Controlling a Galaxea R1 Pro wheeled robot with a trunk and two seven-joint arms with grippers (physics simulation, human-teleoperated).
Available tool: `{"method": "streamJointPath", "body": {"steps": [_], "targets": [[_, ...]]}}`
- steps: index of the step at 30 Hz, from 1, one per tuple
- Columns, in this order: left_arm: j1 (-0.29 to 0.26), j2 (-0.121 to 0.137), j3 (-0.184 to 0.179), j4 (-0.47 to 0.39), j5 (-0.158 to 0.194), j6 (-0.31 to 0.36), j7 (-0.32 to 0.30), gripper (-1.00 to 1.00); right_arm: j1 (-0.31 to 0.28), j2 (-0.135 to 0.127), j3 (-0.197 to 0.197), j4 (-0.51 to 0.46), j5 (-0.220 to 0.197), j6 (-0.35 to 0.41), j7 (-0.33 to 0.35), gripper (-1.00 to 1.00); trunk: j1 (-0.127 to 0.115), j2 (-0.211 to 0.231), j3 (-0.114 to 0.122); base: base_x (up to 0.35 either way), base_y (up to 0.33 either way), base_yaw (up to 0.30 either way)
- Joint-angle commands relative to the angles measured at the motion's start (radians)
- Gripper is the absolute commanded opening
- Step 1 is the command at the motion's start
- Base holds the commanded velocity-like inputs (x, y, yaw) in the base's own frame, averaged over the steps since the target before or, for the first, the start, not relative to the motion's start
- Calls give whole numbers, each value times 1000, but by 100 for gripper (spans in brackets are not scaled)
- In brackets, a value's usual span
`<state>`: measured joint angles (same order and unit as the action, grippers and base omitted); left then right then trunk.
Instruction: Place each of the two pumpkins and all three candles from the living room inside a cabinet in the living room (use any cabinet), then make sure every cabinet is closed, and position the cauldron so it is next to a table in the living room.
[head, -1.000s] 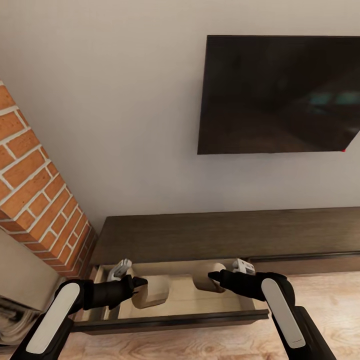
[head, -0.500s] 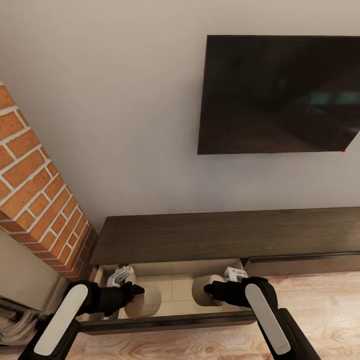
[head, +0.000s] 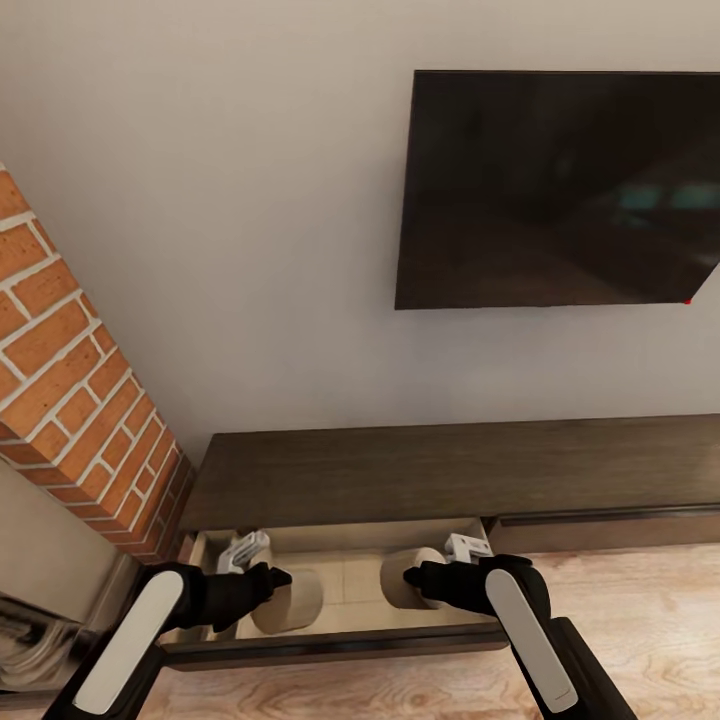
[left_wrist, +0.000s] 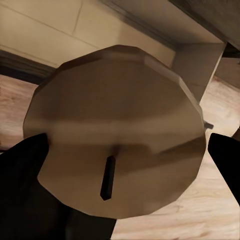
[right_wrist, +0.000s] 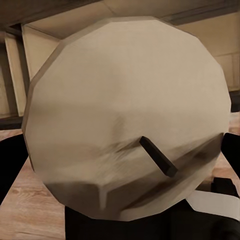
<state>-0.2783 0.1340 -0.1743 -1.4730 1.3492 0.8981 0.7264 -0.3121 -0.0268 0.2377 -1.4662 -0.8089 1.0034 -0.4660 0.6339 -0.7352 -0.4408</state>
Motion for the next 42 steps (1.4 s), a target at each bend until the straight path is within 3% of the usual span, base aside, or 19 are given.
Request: {"method": "streamJointPath", "body": {"steps": [1,13,20,28,32,37,41,42], "targets": [[-1,1,-7,-1,5,-3,11,-100,-1,-1,2,-1,-10,1,-10,-100,0,-1,-1,4,-3,0],[-1,1,-14,-1,-14,-21,16,-100,-1,1,3,-2,-4,0,-13,-100,0,-1,-1,59,-18,0],[-1,0,-22,-1,-14,-54,74,-100,-1,2,6,0,0,0,-15,-100,0,-1,-1,90,-16,0],[-1,0,-52,-1,-18,-72,86,-100,-1,4,42,5,1,0,-80,-100,0,-1,-1,30,-83,0],[-1,-9,-53,-1,-98,-76,108,-100,-1,29,44,36,5,0,-87,-100,0,-1,-1,1,-62,0],[-1,-55,-54,-1,-149,-76,128,-100,-1,38,43,43,47,-1,-88,-100,0,-1,-1,0,-7,0],[-1,-98,-53,-1,-251,-119,194,-100,-1,54,45,47,69,-19,-88,-100,0,-1,-1,0,0,0],[-1,-103,-53,-1,-261,-129,199,-100,-1,60,46,51,74,-32,-88,-100,0,-1,-1,0,0,0]]}}
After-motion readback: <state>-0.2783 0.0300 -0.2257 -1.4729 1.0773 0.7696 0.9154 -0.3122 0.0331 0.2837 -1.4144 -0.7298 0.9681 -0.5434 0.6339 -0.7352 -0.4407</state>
